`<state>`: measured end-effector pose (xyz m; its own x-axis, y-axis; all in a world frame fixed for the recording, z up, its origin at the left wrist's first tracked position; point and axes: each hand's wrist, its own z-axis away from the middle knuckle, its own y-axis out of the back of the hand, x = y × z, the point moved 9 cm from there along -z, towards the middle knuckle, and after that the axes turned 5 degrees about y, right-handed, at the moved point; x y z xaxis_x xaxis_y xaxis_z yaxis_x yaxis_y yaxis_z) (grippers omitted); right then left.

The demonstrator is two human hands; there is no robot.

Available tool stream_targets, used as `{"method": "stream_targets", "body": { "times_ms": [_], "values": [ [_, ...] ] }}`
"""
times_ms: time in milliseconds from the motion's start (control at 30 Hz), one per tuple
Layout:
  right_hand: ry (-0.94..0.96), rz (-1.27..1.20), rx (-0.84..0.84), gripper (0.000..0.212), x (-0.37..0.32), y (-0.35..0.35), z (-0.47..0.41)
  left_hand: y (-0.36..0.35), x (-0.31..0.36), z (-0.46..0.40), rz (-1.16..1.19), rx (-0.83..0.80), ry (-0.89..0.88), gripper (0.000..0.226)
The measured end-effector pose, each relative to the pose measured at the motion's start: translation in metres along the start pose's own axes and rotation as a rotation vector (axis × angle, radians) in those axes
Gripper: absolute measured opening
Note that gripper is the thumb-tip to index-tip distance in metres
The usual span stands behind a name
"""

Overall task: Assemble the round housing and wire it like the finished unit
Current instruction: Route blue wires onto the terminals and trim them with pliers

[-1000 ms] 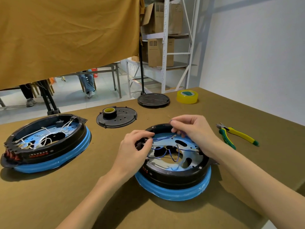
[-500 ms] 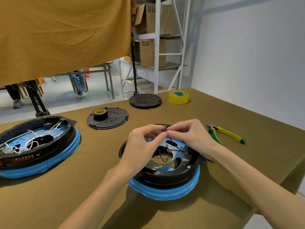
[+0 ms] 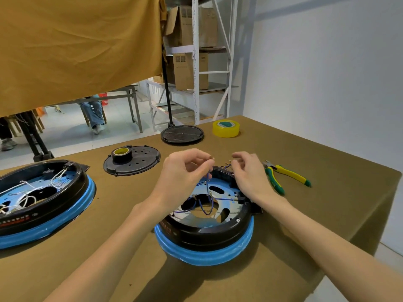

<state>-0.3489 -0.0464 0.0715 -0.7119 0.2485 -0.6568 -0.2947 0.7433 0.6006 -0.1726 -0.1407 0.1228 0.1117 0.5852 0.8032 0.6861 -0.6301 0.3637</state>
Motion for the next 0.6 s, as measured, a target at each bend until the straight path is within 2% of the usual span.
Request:
{"method": "stream_targets", "body": {
  "times_ms": [100, 200, 367, 533, 600],
  "values": [
    [-0.135, -0.029, -0.174, 0.032, 0.021, -0.025, -0.001, -0.023, -0.004, -0.003, -0.273, -0.223, 0.011, 0.009],
    [-0.079, 0.019, -0.219, 0.037, 0.019, -0.028, -0.003, -0.043, -0.015, -0.004, -0.459, -0.368, 0.047, 0.011],
    [-0.102, -0.069, -0.181, 0.039, 0.019, -0.027, 0.0, -0.051, -0.022, -0.016, -0.504, -0.478, 0.116, 0.009],
    [-0.105, -0.131, -0.18, 0.04, 0.018, -0.026, 0.001, -0.036, 0.008, -0.055, -0.508, -0.424, 0.033, 0.012],
    [-0.112, -0.144, -0.185, 0.04, 0.016, -0.025, 0.002, -0.042, 0.006, -0.056, -0.536, -0.477, 0.027, 0.012]
  ]
}}
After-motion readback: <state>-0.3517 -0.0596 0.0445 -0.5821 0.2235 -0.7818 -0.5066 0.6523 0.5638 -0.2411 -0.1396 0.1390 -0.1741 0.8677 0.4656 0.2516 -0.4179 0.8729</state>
